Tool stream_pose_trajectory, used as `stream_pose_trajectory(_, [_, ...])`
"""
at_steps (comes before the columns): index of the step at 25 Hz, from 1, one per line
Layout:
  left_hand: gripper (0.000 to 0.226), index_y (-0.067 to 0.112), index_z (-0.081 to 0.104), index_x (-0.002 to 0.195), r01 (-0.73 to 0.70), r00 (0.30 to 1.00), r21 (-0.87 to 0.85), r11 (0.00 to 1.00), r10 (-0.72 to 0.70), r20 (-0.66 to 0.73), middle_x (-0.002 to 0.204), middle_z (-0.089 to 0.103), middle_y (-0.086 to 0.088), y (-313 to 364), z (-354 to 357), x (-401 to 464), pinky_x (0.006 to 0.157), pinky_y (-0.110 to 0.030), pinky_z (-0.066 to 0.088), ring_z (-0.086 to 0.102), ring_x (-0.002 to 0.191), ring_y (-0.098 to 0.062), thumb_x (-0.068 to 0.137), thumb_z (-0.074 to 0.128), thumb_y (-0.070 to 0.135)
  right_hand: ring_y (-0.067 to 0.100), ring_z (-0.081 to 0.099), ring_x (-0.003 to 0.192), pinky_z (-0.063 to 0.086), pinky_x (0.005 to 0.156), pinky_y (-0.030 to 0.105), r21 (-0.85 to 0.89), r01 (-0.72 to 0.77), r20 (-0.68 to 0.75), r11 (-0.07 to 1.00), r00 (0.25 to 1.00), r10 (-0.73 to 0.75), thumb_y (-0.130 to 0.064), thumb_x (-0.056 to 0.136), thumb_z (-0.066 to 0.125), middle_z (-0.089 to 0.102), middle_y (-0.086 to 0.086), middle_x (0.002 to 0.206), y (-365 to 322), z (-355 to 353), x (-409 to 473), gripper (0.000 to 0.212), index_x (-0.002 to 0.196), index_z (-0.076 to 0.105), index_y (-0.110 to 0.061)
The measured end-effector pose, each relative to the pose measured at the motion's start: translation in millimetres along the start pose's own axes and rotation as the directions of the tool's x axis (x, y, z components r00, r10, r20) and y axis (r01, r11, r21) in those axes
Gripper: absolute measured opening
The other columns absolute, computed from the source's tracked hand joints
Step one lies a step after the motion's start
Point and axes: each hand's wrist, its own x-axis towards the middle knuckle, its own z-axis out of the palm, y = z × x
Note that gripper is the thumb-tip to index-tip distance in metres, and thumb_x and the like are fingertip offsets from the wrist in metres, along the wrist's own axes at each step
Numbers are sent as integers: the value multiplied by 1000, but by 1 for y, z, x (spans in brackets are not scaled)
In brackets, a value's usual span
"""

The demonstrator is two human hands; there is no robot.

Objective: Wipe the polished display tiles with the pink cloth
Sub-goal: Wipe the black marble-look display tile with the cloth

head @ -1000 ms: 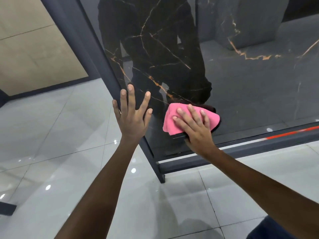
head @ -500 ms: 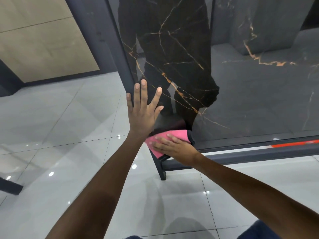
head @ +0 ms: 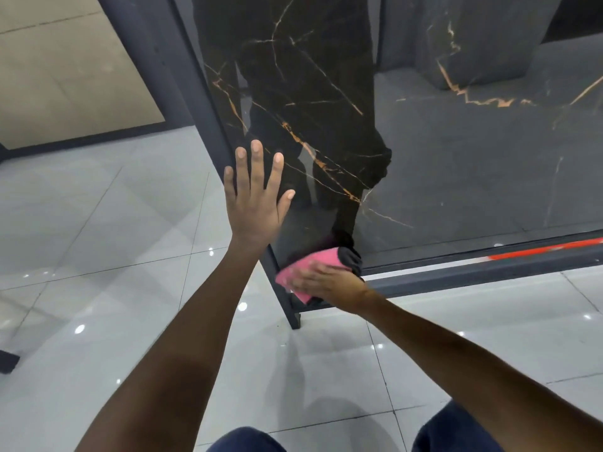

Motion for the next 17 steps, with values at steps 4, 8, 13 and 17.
stream_pose_trajectory(4, [51,15,30,144,20,1000,-1,1000,-20,-9,146,27,-16,0,0,1,120,-40,-2,29,133,-36,104,23,46,20,0,148,-7,119,43,-72,51,-81,996,995,-56,-12,79,65,11,-5,161,50,0,-40,94,153,8,-19])
stream_pose_trajectory(8, [51,15,31,144,25,1000,22,999,-25,-2,148,25,-15,2,2,-2,120,-40,-3,27,134,-35,104,25,45,19,-5,149,4,116,46,247,-609,-327,754,680,657,-27,84,51,-5,-9,161,127,-44,-60,82,154,8,-29])
stream_pose_trajectory(13, [50,16,29,146,50,995,-5,999,-50,91,150,22,-14,2,-6,3,120,-41,-3,21,139,-35,105,27,44,20,-13,147,-8,118,45,67,-157,-75,985,984,162,-15,79,61,-3,-5,161,98,-41,-58,95,154,4,-25])
stream_pose_trajectory(17, [42,22,34,143,154,980,-186,971,-126,151,151,22,-9,21,-42,31,119,-45,4,17,143,-29,105,29,39,21,5,148,4,118,45,32,-329,-273,944,905,325,-28,84,52,26,1,156,192,-109,-68,70,149,28,-21])
